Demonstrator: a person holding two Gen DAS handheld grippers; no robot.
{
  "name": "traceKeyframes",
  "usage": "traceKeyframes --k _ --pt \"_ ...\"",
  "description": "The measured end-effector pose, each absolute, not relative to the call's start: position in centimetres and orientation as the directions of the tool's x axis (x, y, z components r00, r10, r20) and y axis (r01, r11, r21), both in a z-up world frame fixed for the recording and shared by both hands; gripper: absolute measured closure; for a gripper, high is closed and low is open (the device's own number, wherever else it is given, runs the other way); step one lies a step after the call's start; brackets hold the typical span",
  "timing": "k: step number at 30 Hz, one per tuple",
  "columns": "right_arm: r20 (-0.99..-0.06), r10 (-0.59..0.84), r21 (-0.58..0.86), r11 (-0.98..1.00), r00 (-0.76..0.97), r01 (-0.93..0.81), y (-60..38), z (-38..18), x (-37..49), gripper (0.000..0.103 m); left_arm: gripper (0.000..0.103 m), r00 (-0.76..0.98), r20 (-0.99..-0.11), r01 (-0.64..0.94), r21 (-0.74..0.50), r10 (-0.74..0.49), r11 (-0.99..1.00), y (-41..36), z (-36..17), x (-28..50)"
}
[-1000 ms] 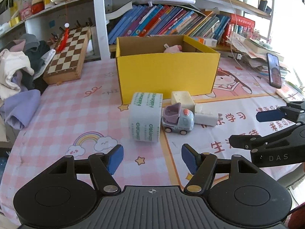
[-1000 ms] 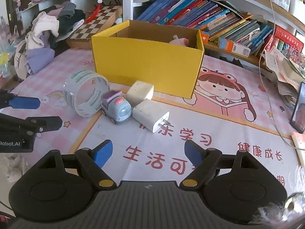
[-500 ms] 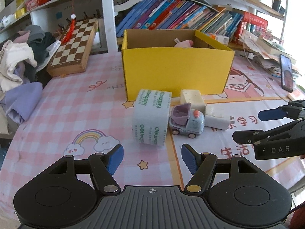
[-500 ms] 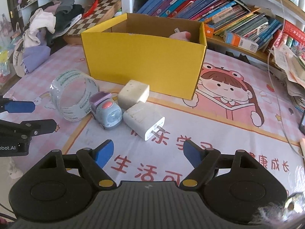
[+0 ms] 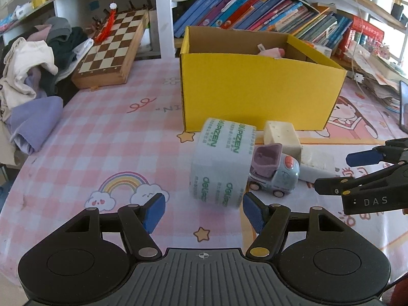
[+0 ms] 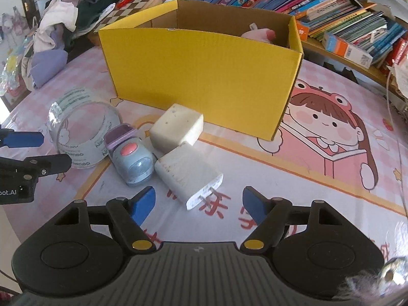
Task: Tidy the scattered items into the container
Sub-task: 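Move the right tool to the large white charger while the left tool moves to the tape roll, then close the right tool on the large white charger while the left tool closes on the tape roll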
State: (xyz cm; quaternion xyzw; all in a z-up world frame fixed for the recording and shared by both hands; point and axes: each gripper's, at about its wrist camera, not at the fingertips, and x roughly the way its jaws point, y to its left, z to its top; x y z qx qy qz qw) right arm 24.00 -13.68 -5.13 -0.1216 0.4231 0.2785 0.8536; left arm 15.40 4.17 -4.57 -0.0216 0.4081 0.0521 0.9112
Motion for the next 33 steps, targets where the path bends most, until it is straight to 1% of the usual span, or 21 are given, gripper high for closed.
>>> traceKeyframes --k 8,11,13,20,22,24,25,28,33 --pt "-0.8 0.397 0.051 0.792 0.45 -0.608 -13.0 -5.9 25.6 0.031 0.034 0.649 -0.756 -0.123 0.012 0.089 0.992 4.1 -5.0 16.5" --pt "-0.799 0.409 0.058 0.782 0.441 -0.621 -12.7 -6.1 26.0 0.034 0.034 0.653 -0.752 -0.123 0.014 0.092 0.992 4.1 -5.0 16.9" --pt "-0.8 0.414 0.061 0.776 0.433 -0.628 -12.5 -6.2 26.2 0.04 0.035 0.656 -0.749 -0.122 0.013 0.09 0.992 4.1 -5.0 17.2" --pt "-0.801 0.423 0.06 0.762 0.425 -0.645 -12.4 -6.3 26.2 0.046 0.037 0.656 -0.751 -0.115 0.006 0.081 0.993 3.9 -5.2 17.5" --pt "-0.8 0.422 0.06 0.763 0.426 -0.644 -12.6 -6.2 26.1 0.05 0.044 0.655 -0.751 -0.113 0.002 0.076 0.994 3.9 -5.3 17.5" --pt "-0.8 0.422 0.06 0.764 0.427 -0.643 -12.7 -6.2 26.0 0.052 0.047 0.654 -0.753 -0.112 -0.005 0.071 0.994 4.0 -5.4 17.5" --pt "-0.8 0.421 0.06 0.764 0.427 -0.642 -12.8 -6.2 26.0 0.053 0.051 0.654 -0.753 -0.112 -0.007 0.069 0.994 4.0 -5.4 17.6" --pt "-0.802 0.418 0.059 0.767 0.427 -0.639 -13.0 -6.1 25.8 0.053 0.06 0.656 -0.753 -0.103 -0.018 0.054 0.995 4.0 -5.4 17.6" --pt "-0.81 0.413 0.064 0.768 0.416 -0.638 -12.9 -6.1 25.6 0.052 0.06 0.657 -0.752 -0.089 -0.018 0.045 0.996 4.0 -5.5 17.8"
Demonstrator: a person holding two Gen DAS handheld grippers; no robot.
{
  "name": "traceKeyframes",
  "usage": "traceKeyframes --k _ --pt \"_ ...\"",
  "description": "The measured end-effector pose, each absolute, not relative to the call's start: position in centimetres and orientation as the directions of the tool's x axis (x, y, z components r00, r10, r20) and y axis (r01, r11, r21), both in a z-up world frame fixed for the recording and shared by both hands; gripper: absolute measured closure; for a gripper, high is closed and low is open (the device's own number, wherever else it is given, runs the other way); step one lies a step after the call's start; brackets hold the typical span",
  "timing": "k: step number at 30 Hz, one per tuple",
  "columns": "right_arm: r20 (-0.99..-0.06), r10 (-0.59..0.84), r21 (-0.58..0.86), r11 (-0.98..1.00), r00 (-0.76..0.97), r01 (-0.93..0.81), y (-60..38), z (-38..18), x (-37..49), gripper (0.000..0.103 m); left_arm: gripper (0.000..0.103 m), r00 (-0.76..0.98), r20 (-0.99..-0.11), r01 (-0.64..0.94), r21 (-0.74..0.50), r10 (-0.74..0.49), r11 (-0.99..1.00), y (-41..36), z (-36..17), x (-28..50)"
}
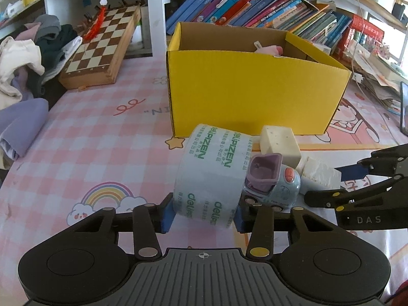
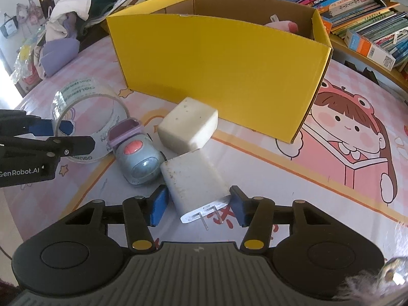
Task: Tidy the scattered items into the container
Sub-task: 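Close the right tool on the large white charger while the left tool closes on the tape roll, then lift the charger with the right tool while the left tool lifts the tape roll toward the box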
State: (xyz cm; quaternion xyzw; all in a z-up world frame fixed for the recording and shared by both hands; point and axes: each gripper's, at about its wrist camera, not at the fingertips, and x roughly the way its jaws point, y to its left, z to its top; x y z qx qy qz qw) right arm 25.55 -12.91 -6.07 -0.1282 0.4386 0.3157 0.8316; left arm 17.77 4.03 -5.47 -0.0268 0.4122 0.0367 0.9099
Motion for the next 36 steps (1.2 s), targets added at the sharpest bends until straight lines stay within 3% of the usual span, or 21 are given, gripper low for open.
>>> traceKeyframes --k 8,14,29,32,34,36 --pt "-0.805 0.41 0.052 0.769 0.428 -0.637 -12.4 -6.2 25.9 0.05 0.06 0.655 -0.755 -0.074 -0.019 0.034 0.997 4.1 -5.9 18.2" --pt "-0.809 0.413 0.064 0.77 0.419 -0.635 -12.6 -6.0 25.8 0.058 0.061 0.667 -0.745 -0.085 -0.053 0.018 0.995 4.7 -5.5 18.0" --pt "-0.794 0.458 0.163 0.794 0.4 -0.585 -15.3 -2.1 24.7 0.062 0.065 0.715 -0.697 -0.237 -0.313 -0.053 0.92 10.3 -2.9 15.9" --pt "-0.784 0.468 0.17 0.793 0.408 -0.584 -15.4 -1.2 24.5 0.062 0.07 0.738 -0.673 -0.23 -0.331 -0.057 0.915 10.7 -1.8 15.7" --pt "-0.781 0.472 0.172 0.792 0.408 -0.586 -15.3 -0.9 24.3 0.062 0.098 0.745 -0.663 -0.215 -0.337 -0.069 0.917 10.8 -1.4 15.6" --pt "-0.779 0.476 0.174 0.79 0.409 -0.588 -15.3 -0.7 24.1 0.062 0.098 0.743 -0.664 -0.208 -0.344 -0.081 0.916 10.7 -1.5 15.5"
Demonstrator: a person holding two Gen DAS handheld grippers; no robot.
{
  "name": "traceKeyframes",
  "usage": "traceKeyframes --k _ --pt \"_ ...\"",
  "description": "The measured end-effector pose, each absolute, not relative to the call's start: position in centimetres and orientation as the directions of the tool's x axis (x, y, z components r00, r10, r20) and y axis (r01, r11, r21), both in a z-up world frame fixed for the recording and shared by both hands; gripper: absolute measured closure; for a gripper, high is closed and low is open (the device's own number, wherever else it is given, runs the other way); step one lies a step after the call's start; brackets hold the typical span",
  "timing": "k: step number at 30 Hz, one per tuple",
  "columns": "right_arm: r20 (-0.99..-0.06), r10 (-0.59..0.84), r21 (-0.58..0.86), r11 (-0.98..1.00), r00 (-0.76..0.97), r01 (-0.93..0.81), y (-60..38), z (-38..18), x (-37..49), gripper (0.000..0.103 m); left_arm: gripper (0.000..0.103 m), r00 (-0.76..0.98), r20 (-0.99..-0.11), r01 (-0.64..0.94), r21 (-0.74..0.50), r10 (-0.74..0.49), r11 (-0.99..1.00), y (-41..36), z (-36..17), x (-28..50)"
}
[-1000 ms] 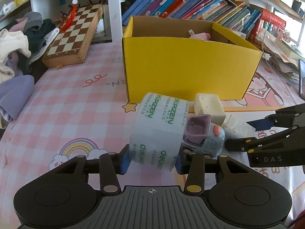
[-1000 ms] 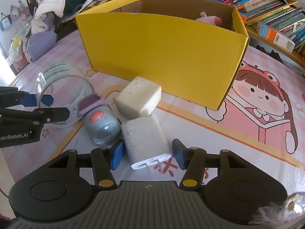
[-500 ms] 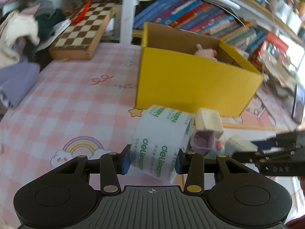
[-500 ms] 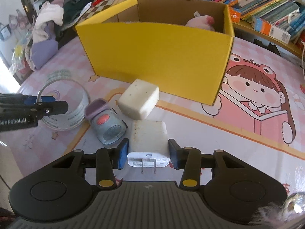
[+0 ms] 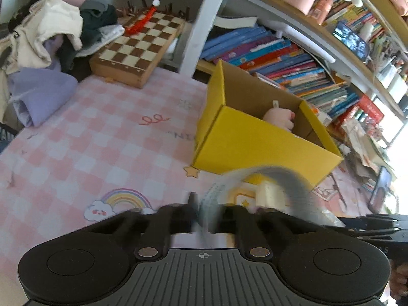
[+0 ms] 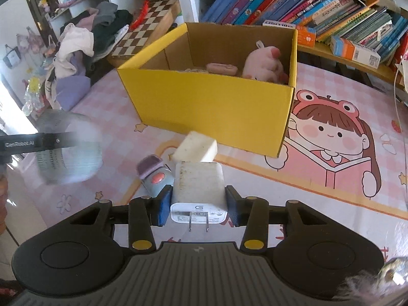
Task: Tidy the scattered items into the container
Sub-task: 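Lift the charger with the right tool while the left tool lifts the tape roll toward the box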
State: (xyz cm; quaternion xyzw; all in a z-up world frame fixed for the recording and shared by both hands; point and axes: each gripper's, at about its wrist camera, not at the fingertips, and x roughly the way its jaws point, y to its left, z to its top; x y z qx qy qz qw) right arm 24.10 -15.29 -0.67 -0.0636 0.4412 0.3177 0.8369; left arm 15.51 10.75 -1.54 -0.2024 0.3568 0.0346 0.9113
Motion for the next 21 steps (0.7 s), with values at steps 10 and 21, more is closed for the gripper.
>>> traceKeyframes --k 10,21 --pt "-0.767 0.49 0.18 0.784 0.414 -0.594 -15.2 0.3 22.9 0.062 0.1 0.753 -0.649 -0.182 -0.365 -0.109 0.913 10.5 -1.0 14.4" --pt "-0.722 0.494 0.128 0.783 0.484 -0.608 -15.6 3.5 22.5 0.062 0.1 0.812 -0.57 -0.074 -0.311 -0.123 0.948 10.3 3.2 15.4"
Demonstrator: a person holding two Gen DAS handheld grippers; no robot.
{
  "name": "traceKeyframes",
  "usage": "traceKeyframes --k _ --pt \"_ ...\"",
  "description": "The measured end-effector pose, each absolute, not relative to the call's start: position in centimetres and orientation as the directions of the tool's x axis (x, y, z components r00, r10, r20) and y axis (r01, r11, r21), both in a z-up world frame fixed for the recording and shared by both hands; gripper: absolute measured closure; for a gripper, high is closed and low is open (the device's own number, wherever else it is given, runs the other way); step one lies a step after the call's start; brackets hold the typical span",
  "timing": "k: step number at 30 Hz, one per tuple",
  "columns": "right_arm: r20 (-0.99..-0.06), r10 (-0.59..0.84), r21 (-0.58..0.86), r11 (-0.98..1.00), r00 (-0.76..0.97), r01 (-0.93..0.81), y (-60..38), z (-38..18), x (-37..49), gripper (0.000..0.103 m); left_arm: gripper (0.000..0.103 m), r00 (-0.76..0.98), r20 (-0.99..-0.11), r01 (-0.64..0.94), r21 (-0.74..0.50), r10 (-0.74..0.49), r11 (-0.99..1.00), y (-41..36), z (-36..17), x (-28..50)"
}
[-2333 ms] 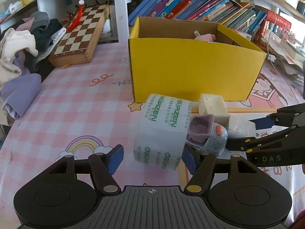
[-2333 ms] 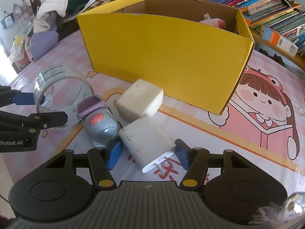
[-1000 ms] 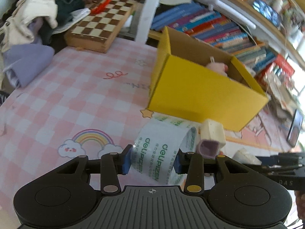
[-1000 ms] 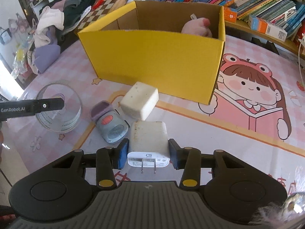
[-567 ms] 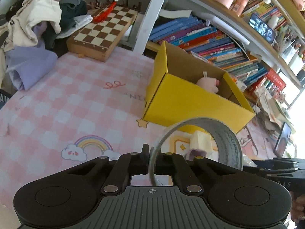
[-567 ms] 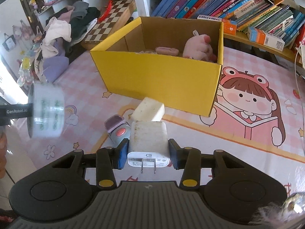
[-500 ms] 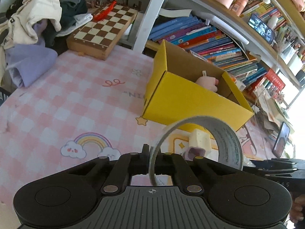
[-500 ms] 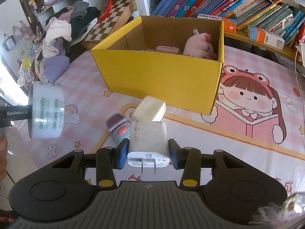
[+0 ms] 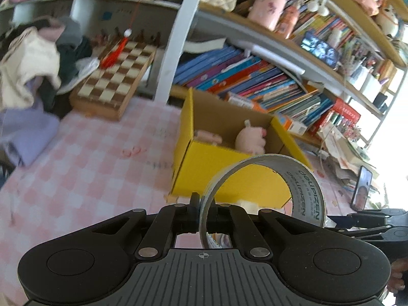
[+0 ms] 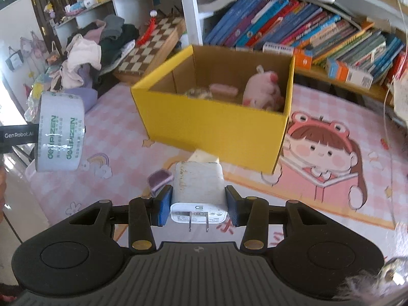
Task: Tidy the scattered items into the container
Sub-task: 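Lift the charger with the right tool while the left tool lifts the tape roll toward the box, then lower the charger into the box with the right tool while the left tool lowers the tape roll inside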
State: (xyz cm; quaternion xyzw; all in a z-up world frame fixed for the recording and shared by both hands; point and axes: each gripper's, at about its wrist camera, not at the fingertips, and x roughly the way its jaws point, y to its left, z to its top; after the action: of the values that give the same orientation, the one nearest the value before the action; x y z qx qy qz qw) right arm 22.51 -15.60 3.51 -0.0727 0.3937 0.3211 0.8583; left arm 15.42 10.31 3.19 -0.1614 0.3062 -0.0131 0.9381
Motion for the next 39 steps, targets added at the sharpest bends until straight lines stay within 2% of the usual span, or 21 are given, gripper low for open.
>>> traceKeyframes --k 7,22,26,39 --pt "-0.68 0.494 0.063 0.775 0.542 -0.628 -15.6 6.2 22.9 0.062 0.1 0.842 -0.521 -0.001 -0.267 -0.143 0.964 10.1 5.9 16.8" --pt "-0.606 0.52 0.007 0.761 0.603 -0.649 -13.7 10.9 29.0 0.062 0.1 0.865 -0.493 0.042 -0.111 -0.092 0.993 9.8 9.1 21.9" --pt "-0.61 0.521 -0.018 0.744 0.597 -0.668 -12.6 10.9 31.5 0.062 0.1 0.862 -0.502 0.032 -0.075 -0.066 0.997 9.6 9.1 24.3" --pt "-0.706 0.522 0.041 0.704 0.478 -0.709 -10.1 6.0 40.2 0.061 0.1 0.799 -0.6 0.046 0.024 -0.022 0.999 8.0 6.6 32.6"
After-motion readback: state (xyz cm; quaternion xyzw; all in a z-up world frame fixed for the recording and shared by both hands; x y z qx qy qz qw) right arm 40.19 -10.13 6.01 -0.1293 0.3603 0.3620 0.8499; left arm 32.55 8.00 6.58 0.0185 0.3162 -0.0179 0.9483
